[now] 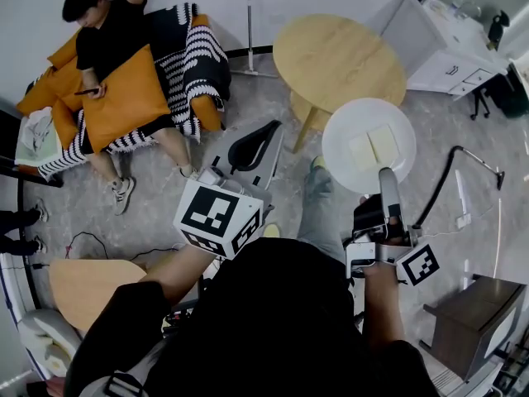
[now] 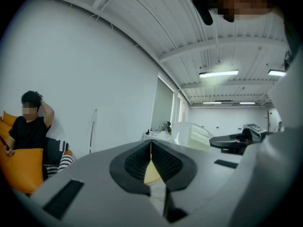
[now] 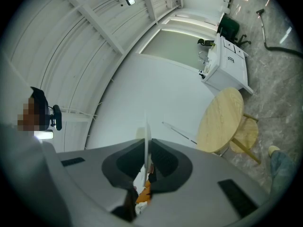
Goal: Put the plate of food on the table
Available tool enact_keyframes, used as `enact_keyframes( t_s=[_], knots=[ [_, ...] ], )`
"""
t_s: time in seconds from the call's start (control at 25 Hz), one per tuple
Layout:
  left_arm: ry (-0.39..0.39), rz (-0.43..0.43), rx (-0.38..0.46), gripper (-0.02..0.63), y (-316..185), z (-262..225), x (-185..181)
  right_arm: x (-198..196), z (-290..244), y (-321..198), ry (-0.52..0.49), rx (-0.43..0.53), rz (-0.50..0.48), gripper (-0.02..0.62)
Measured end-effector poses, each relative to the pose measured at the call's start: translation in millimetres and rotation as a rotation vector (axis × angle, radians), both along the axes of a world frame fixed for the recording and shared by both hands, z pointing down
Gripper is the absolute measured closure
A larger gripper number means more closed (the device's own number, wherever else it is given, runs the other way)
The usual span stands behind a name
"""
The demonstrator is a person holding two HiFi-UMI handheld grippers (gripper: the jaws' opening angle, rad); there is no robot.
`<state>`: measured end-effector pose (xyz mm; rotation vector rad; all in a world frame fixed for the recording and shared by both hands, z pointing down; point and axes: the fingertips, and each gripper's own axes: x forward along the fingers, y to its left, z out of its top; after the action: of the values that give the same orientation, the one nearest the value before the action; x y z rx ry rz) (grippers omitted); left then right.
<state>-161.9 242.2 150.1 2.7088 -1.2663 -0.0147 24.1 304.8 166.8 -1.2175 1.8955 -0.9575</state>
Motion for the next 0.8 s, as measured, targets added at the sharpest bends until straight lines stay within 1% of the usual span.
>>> enact_keyframes(
  t_s=[0.2, 0.44, 0.6, 0.8],
  knots=[
    [-0.005, -0.005, -0.004, 0.597, -7, 5, 3, 5, 5, -8, -0.004, 0.0, 0.0, 0.563],
    [-0.014, -0.002, -0.002, 0.597, -27, 9, 14, 17, 11, -26, -0.015, 0.002, 0.009, 0.563],
    [-0.025, -0.007, 0.004, 0.597, -45, 8, 26, 33, 13, -45, -0.028, 0.005, 0.014, 0.563],
    [-0.022, -0.006, -0.025, 0.597, -76, 9, 38, 44, 16, -77, -0.038, -0.007, 0.022, 0.561]
  ],
)
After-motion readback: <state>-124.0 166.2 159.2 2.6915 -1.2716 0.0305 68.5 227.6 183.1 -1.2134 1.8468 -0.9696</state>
